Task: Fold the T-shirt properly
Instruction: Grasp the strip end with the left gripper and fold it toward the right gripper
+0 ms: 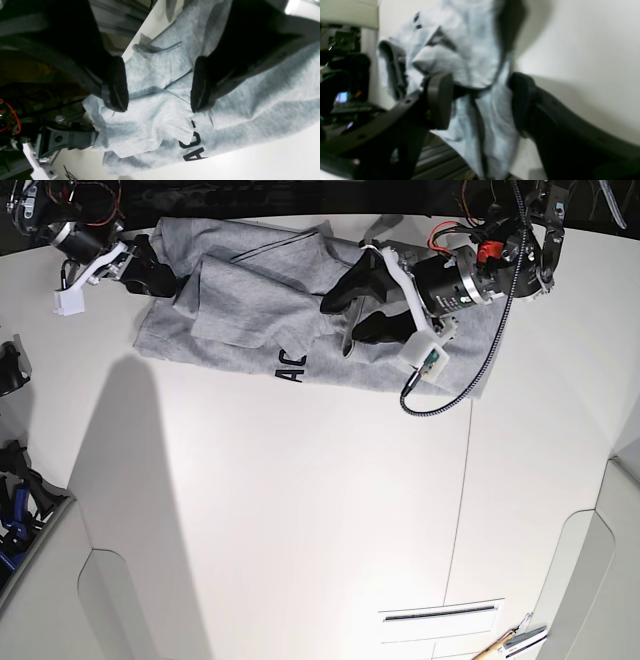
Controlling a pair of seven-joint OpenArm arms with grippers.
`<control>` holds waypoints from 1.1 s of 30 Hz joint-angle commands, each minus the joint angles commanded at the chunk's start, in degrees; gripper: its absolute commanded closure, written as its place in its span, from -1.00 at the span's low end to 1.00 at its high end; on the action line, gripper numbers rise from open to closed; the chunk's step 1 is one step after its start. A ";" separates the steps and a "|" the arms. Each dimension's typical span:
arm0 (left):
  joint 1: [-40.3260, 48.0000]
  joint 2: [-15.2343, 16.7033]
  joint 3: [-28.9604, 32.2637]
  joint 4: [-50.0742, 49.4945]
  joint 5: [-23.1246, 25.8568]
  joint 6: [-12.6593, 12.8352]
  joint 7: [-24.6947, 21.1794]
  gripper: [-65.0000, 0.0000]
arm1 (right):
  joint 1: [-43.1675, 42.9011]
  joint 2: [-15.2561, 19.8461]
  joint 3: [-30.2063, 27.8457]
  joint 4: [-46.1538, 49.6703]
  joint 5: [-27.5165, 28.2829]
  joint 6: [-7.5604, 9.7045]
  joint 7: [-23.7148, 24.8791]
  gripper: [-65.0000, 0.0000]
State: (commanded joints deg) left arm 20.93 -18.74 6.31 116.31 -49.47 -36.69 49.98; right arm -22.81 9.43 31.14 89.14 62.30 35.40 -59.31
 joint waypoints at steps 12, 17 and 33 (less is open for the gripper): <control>0.02 0.00 0.00 0.37 -0.02 -0.02 1.27 -0.30 | 4.70 -3.61 -4.46 -0.02 -0.42 0.02 -0.68 -0.11; 0.00 0.00 0.00 0.44 -0.09 -2.16 1.27 -0.30 | 7.10 -3.61 -5.33 -0.02 -1.55 0.00 -0.26 -0.11; -0.02 -0.02 -16.87 7.10 0.09 -1.20 4.44 -0.30 | 7.21 2.23 -0.55 1.07 -11.28 -0.24 7.65 1.00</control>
State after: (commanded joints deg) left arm 20.91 -18.76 -10.57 123.42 -49.39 -37.89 54.41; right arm -15.59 11.66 30.59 90.21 51.03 35.16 -51.66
